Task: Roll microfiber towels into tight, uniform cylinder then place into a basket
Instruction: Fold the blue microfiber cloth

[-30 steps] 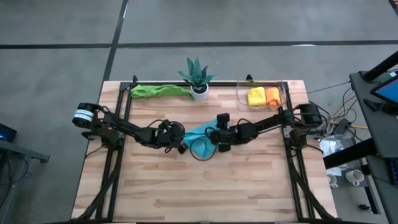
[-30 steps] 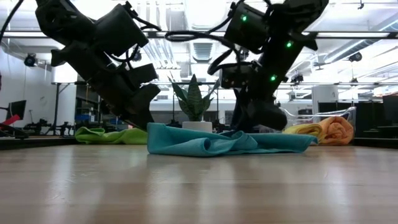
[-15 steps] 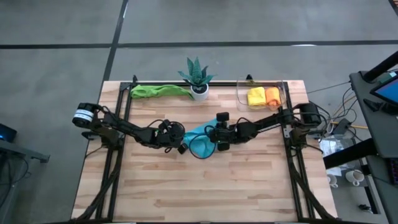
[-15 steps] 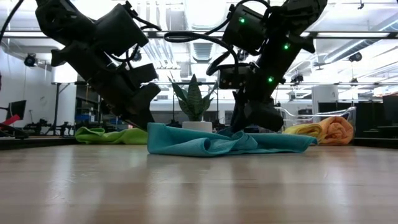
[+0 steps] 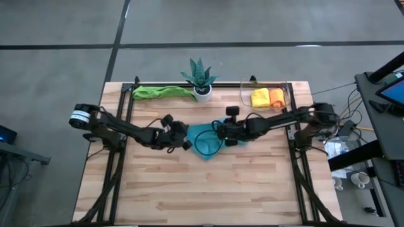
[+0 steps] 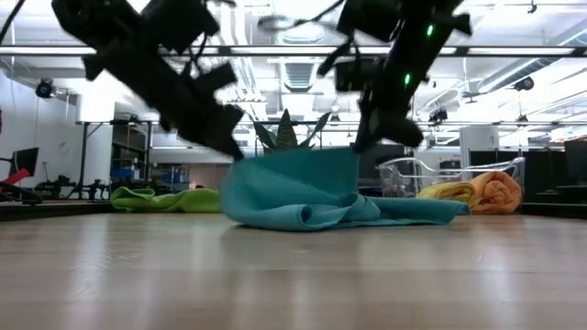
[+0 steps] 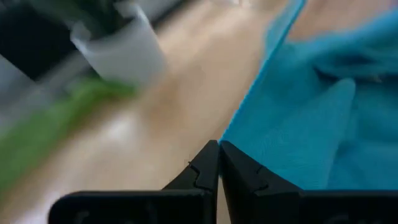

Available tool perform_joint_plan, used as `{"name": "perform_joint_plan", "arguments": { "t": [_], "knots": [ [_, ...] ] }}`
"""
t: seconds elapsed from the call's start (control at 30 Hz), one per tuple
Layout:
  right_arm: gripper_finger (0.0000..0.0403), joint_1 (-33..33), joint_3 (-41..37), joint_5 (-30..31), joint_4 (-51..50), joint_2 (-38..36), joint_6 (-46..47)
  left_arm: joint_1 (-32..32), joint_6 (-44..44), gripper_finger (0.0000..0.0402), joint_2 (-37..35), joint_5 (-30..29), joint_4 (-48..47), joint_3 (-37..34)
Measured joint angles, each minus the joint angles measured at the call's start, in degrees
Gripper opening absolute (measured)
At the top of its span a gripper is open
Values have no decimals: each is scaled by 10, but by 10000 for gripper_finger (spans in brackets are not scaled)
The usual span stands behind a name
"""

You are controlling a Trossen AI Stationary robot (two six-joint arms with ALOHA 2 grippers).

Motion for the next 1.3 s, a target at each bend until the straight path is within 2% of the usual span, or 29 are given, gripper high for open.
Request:
{"name": "perform_joint_plan", "arguments": {
  "t": [0.1,0.23,0.4,0.6,0.83,1.1,1.17,1.3],
  "knots": [
    [8,2,15,1,-52,-50,28,2,80,0,-36,-34,0,20],
    [8,5,43,3,-115,-119,68,3,174,12,-92,-45,-8,58],
    [8,17,71,3,-149,-194,112,4,274,60,-138,-46,-16,96],
    [8,36,108,14,-177,-242,126,8,315,133,-153,-48,-54,128],
    [8,35,244,16,-177,-209,138,17,326,186,-121,-40,-51,149],
    [8,36,425,23,-196,-135,105,17,374,194,-94,-39,-50,172],
    [8,38,474,49,-202,-114,94,17,377,194,-101,-39,-50,175],
    [8,37,571,172,-251,-66,79,14,377,194,-118,-39,-50,179]
  ]
}}
